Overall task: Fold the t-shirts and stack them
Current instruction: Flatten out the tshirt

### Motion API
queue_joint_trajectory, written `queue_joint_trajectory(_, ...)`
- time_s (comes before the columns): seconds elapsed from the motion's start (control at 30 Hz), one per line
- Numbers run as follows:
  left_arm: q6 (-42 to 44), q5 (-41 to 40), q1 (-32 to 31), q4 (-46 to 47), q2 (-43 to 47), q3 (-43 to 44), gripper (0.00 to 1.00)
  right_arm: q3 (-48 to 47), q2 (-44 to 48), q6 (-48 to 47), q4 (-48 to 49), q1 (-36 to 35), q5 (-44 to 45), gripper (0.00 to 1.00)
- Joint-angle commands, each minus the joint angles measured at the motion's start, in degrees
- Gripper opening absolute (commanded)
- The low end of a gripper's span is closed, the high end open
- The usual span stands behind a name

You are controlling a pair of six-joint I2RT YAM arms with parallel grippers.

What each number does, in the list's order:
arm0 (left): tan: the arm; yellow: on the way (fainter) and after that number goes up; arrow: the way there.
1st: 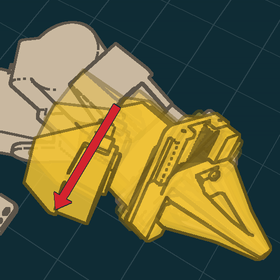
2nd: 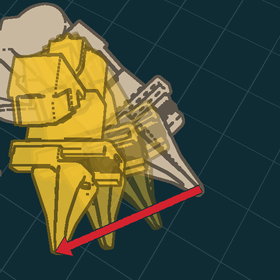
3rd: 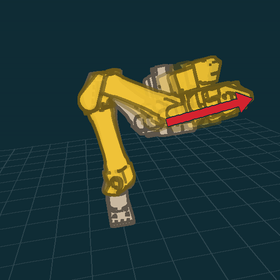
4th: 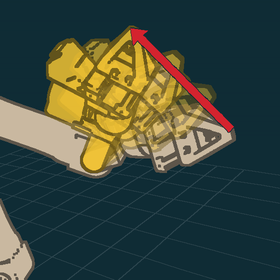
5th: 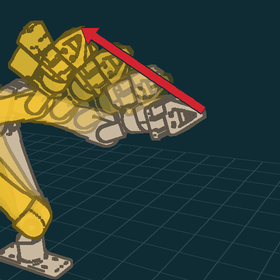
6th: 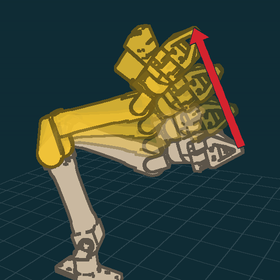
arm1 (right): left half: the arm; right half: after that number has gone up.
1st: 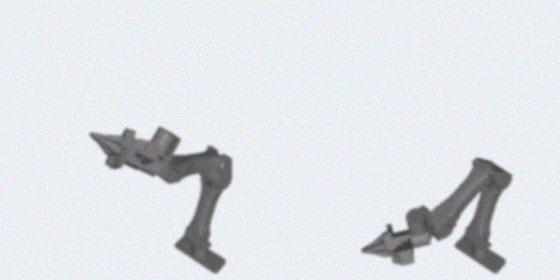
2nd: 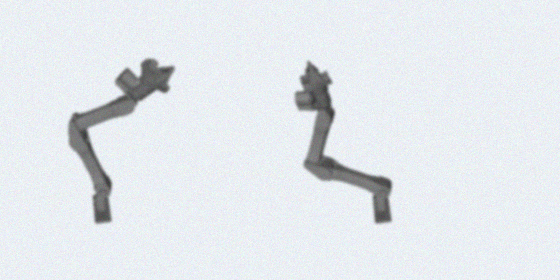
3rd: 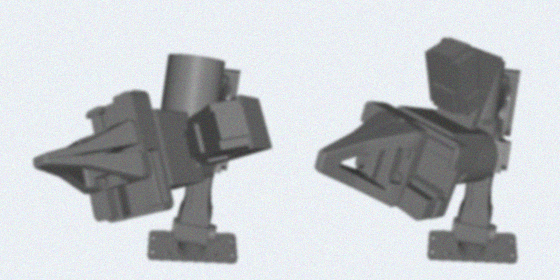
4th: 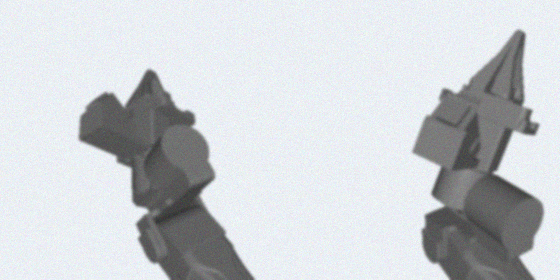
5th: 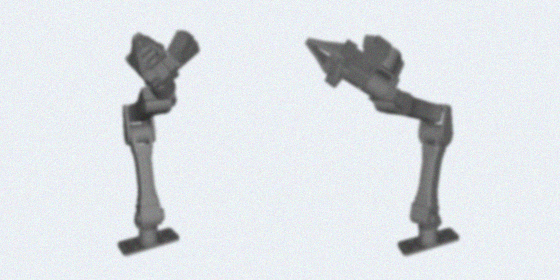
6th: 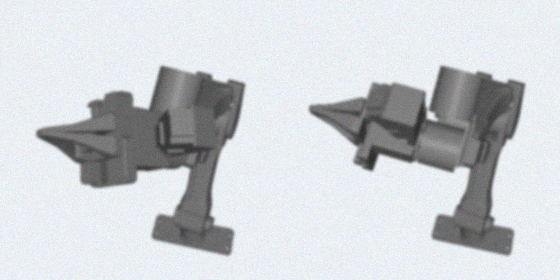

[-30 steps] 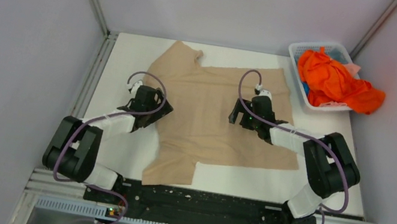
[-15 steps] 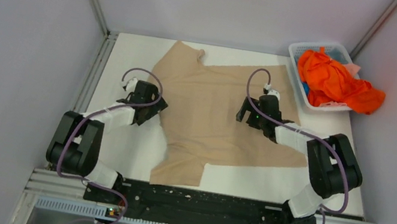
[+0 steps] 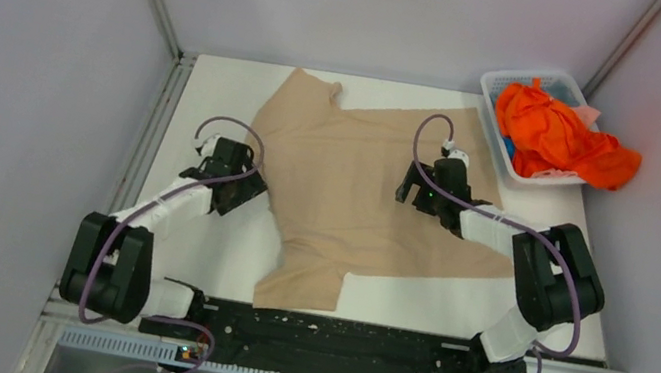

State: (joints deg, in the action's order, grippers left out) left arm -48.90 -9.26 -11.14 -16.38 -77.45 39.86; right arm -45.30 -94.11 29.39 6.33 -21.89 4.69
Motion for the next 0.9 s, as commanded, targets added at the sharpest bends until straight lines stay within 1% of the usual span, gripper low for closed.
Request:
queue_joint_trajectory(0.0,1.92,-0.03,0.06,-8.63,3.95,1.29,0.69,1.7,-0.2,-0.57,-5.84,0.81,1.74,0.99)
queue_joint_trajectory(0.03,2.15,1.54,0.06,-8.3,3.97,0.8,0.6,1.63,-0.2,-0.58,-5.93,0.87,1.75,0.99)
queue_joint_trajectory(0.07,2.43,2.49,0.06,-8.17,3.5,0.59,0.56,1.62,-0.09,-0.51,-5.99,0.85,1.83,0.99)
queue_joint_trajectory(0.13,3.17,3.58,0.06,-7.92,1.42,1.2,0.53,1.67,0.01,-0.57,-6.02,0.84,1.96,0.99)
queue_joint_trajectory(0.27,5.74,10.47,0.02,-4.74,-4.29,3.16,0.52,1.92,0.4,-0.49,-6.11,0.85,1.66,0.99)
queue_joint_trajectory(0.33,6.66,12.66,-0.11,-3.27,-6.78,4.1,0.52,2.04,0.68,-0.6,-6.12,0.87,1.74,0.99)
queue_joint_trajectory(0.5,7.18,12.95,-0.67,-2.87,-11.83,6.98,0.49,2.06,0.79,-0.55,-6.1,0.87,1.66,0.99)
queue_joint_trajectory(0.63,7.49,13.22,-1.52,-2.82,-14.4,7.9,0.42,2.01,0.79,-0.58,-6.15,0.85,2.08,0.99)
queue_joint_trajectory(0.73,7.7,13.51,-2.38,-2.65,-15.7,8.5,0.39,1.97,0.7,-0.56,-6.15,0.87,2.02,0.99)
queue_joint_trajectory(0.87,7.88,15.04,-3.84,-2.01,-17.25,9.46,0.38,1.96,0.44,-0.66,-6.15,0.88,2.17,0.99)
